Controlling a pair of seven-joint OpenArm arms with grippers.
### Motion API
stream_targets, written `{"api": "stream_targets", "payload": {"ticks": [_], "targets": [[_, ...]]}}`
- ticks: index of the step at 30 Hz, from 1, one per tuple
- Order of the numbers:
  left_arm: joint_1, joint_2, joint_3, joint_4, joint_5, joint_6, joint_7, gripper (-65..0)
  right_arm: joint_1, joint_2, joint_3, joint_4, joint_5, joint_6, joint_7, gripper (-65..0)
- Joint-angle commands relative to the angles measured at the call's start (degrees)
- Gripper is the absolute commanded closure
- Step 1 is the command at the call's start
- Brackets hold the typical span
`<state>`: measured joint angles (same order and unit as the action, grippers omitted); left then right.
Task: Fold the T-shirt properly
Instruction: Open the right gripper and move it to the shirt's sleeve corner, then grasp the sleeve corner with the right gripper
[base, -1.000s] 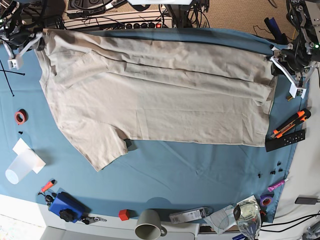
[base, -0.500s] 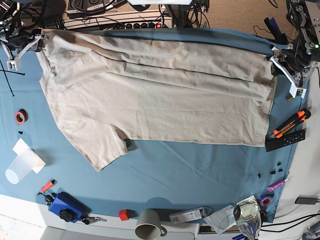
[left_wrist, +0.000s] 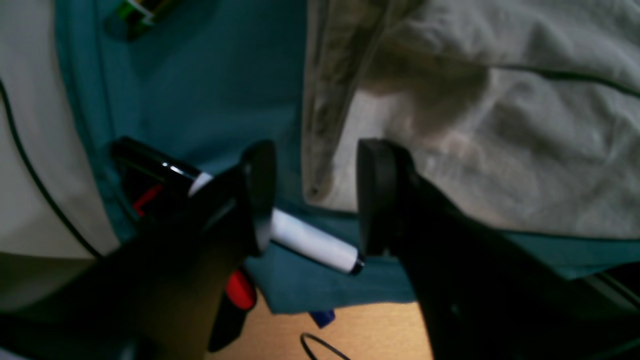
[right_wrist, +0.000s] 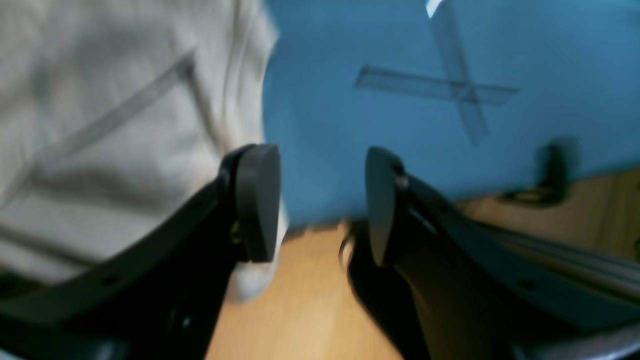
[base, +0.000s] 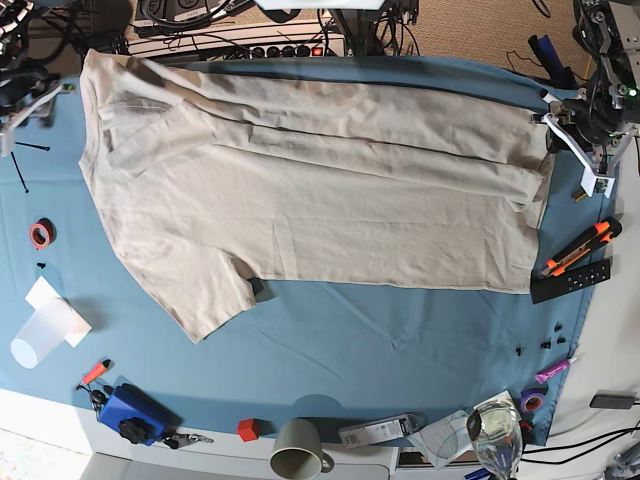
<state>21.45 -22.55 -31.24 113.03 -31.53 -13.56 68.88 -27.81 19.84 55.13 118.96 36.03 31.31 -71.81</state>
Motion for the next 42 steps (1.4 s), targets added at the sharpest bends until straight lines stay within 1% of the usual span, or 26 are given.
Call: {"api": "stream_targets", "payload": {"ticks": [1, 3, 4, 6, 8, 10, 14, 16, 18, 23, 25, 27, 30, 32, 34, 36, 40, 42], "targets": [[-0.04, -0.96, -0.44, 0.98, -0.2, 0.02, -1.16, -26.9, 0.24, 1.27, 1.09, 1.07, 0.39, -0.5, 4.79, -27.7], [-0.2, -0.96, -0.44, 0.98, -0.22, 0.0, -1.4, -26.9, 1.84, 1.25, 1.29, 1.05, 0.02, -1.6, 10.71, -27.7], [-0.35, -0.96, -0.44, 0.98, -0.22, -0.02, -1.38, -26.9, 3.19, 1.25, 1.16, 1.05, -0.07, -1.62, 12.44, -27.7], [-0.52, -0.96, -0.44, 0.98, -0.24, 0.0, -1.36, -26.9, 6.19, 1.29, 0.76, 1.03, -0.04, -1.62, 14.21, -27.7], [-0.52, -0.96, -0.44, 1.01, -0.26, 0.24, -1.33, -26.9, 9.09, 1.31, -0.35, 0.57, -0.33, -1.62, 14.49, -27.7], [-0.5, -0.96, -0.44, 1.03, -0.33, 0.22, -1.16, -26.9, 11.61, 1.33, -2.62, -0.79, -2.49, -1.57, 14.47, -27.7], [-0.5, -0.96, -0.44, 1.05, -0.68, 0.2, -0.76, -26.9, 16.63, 1.33, -9.88, -5.86, -7.67, -1.6, 15.06, -27.7], [-0.5, -0.96, -0.44, 1.05, -0.7, 0.2, -0.81, -26.9, 20.0, 1.73, -13.6, -9.09, -8.83, -1.6, 15.04, -27.7], [-0.48, -0.96, -0.44, 1.05, -0.68, 0.2, -0.81, -26.9, 23.96, 2.82, -17.27, -12.72, -9.11, -1.6, 15.02, -27.7], [-0.48, -0.96, -0.44, 1.05, -0.68, 0.2, -1.03, -26.9, 36.22, 5.79, -26.75, -24.9, -9.75, -1.57, 14.38, -27.7], [-0.48, -0.96, -0.44, 1.05, -0.68, 0.17, -1.29, -26.9, 41.62, 6.49, -30.21, -31.15, -11.06, -1.6, 14.38, -27.7], [-0.48, -0.96, -0.44, 1.05, -0.7, 0.17, -1.4, -26.9, 46.71, 6.84, -33.11, -37.18, -11.04, -1.42, 14.45, -27.7], [-0.48, -0.96, -0.44, 1.05, -0.68, 0.17, -1.4, -26.9, 53.57, 6.8, -37.11, -45.51, -11.08, 0.55, 15.37, -27.7], [-0.48, -0.96, -0.44, 1.05, -0.68, 0.17, -1.4, -26.9, 57.77, 6.78, -40.41, -51.34, -11.3, 1.51, 16.57, -27.7], [-0.48, -0.96, -0.44, 1.05, -0.68, 0.17, -1.4, -26.9, 61.68, 6.64, -44.22, -57.18, -14.1, 1.44, 19.28, -27.7], [-0.48, -0.96, -0.44, 1.05, -0.68, 0.17, -1.4, -26.9, 65.05, 6.64, -48.41, -63.32, -17.62, 0.94, 22.25, -27.7], [-0.5, -0.96, -0.44, 1.05, -0.7, 0.2, -1.4, -26.9, 69.55, 6.62, -55.58, -74.27, -20.17, -0.37, 25.38, -27.7], [-0.5, -0.96, -0.44, 1.05, -0.7, 0.2, -1.4, -26.9, 70.05, 6.47, -57.94, -77.96, -21.81, -1.88, 27.43, -27.7]]}}
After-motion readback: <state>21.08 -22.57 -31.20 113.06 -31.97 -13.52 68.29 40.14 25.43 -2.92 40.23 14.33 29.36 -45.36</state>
